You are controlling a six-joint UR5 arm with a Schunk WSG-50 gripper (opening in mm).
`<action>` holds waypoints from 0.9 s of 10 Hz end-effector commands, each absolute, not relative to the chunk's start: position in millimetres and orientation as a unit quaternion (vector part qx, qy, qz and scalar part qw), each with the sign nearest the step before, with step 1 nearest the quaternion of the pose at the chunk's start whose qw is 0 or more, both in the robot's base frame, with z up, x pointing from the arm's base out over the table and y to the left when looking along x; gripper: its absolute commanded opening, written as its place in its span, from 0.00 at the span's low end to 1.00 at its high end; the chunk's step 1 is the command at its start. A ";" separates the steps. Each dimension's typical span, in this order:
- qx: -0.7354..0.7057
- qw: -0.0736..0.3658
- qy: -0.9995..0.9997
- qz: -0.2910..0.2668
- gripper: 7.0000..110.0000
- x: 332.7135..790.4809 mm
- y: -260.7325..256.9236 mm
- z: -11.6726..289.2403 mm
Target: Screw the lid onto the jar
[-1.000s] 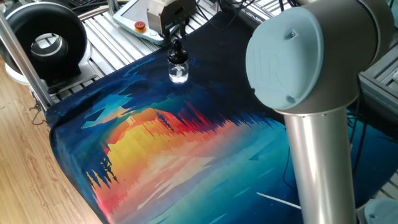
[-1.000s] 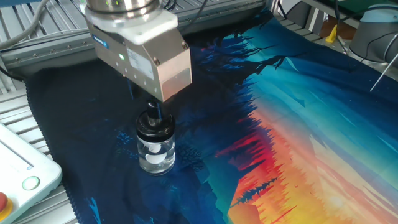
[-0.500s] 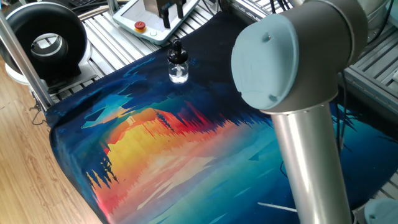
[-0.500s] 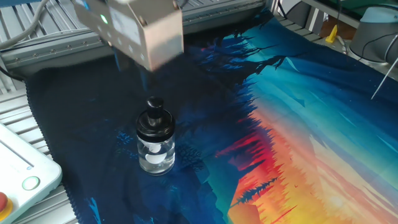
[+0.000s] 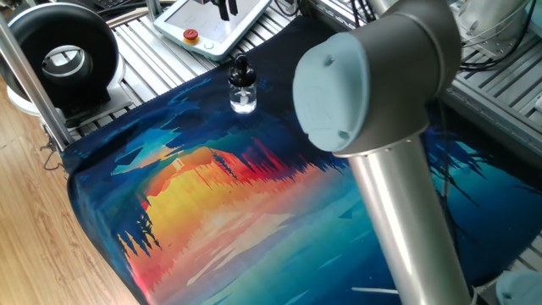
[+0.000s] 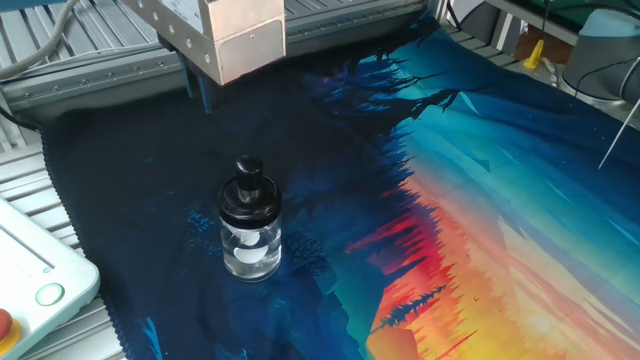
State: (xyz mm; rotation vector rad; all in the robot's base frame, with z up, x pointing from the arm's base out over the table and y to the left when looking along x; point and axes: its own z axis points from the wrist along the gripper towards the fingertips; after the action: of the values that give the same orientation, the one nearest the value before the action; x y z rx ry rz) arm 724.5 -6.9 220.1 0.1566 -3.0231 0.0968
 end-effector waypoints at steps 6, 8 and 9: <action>0.048 0.050 -0.998 -0.002 0.00 730.3 11.7 221.9; 0.045 0.052 -0.998 -0.005 0.00 729.8 13.0 221.5; 0.044 0.051 -0.998 -0.013 0.00 730.6 16.7 221.1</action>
State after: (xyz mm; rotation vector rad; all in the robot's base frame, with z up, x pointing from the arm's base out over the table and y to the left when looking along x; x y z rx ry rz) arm 730.0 9.2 220.8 0.1386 -3.0341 0.0090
